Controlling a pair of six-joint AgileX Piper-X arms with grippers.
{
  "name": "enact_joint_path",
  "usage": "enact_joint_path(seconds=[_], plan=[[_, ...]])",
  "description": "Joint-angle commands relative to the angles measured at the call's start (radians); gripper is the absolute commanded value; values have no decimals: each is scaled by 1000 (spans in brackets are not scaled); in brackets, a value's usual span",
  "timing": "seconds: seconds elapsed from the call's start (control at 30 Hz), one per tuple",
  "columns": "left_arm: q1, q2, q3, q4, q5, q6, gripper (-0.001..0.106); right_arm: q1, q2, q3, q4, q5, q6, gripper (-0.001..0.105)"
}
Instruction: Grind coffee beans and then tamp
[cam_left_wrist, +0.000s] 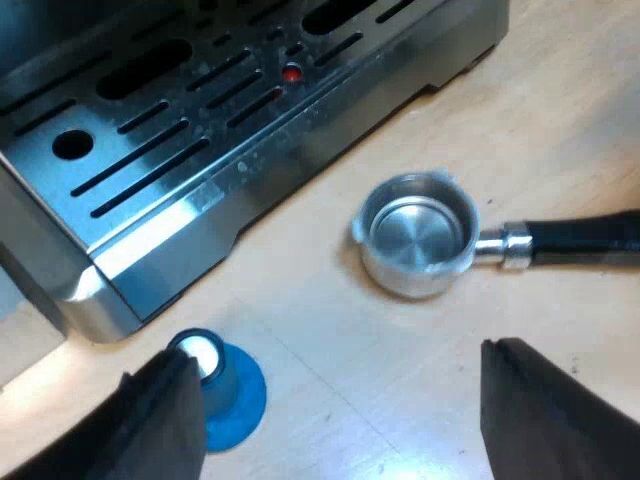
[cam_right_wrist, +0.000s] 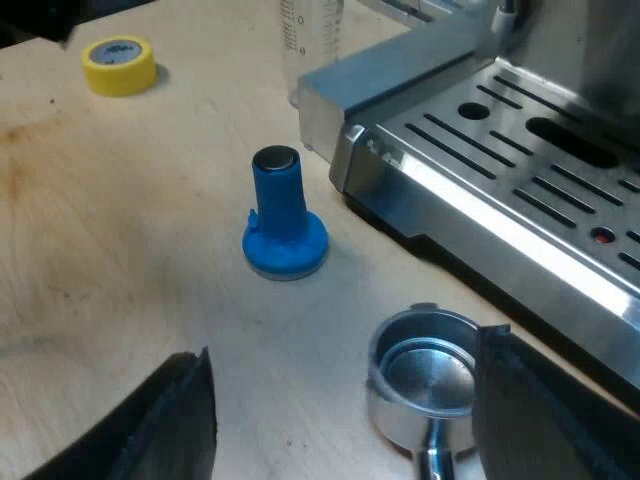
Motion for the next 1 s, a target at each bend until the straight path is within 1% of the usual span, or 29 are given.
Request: enact_joint_path(seconds=[0.03,0.1,0.23,0.4,0.5,0.6,0.63,0.67,0.7,0.77,0.8,0.87,0.9,0.93,1.0], plan=[[-5,29,-6,-15,-59,-4,62,2,-4,-1,-12,0,-8,57],[-5,53,-6,-29,-103,0,62,2,-4,-1,-12,0,-8,57],[-5,98,-11,-43,-148,0,61,2,-4,-1,-12,0,-8,57],[-5,144,-29,-42,-148,0,61,2,-4,-1,-12,0,-8,57],[-5,186,-54,-42,-150,0,61,2,-4,-1,-12,0,-8,57],[-5,246,-102,-16,-155,0,62,2,-4,-1,-12,0,-8,57],[-5,251,-107,-12,-155,0,62,2,-4,-1,-12,0,-8,57],[-5,280,-133,13,-155,0,62,2,-4,-1,-12,0,-8,57],[-5,290,-142,22,-155,0,63,2,-4,-1,-12,0,-8,57],[-5,370,-192,73,-151,0,67,2,-4,-1,-20,0,-8,57],[-5,381,-194,75,-145,0,67,2,-4,-1,-22,0,-8,57],[-15,417,-194,78,-109,0,67,2,-4,-1,-31,0,-8,57],[-22,426,-194,79,-106,0,67,2,-4,-1,-33,0,-8,57],[-36,441,-194,80,-110,0,67,2,-4,-1,-40,0,-8,57],[-57,468,-194,80,-139,0,67,2,-4,-1,-42,0,-8,57]])
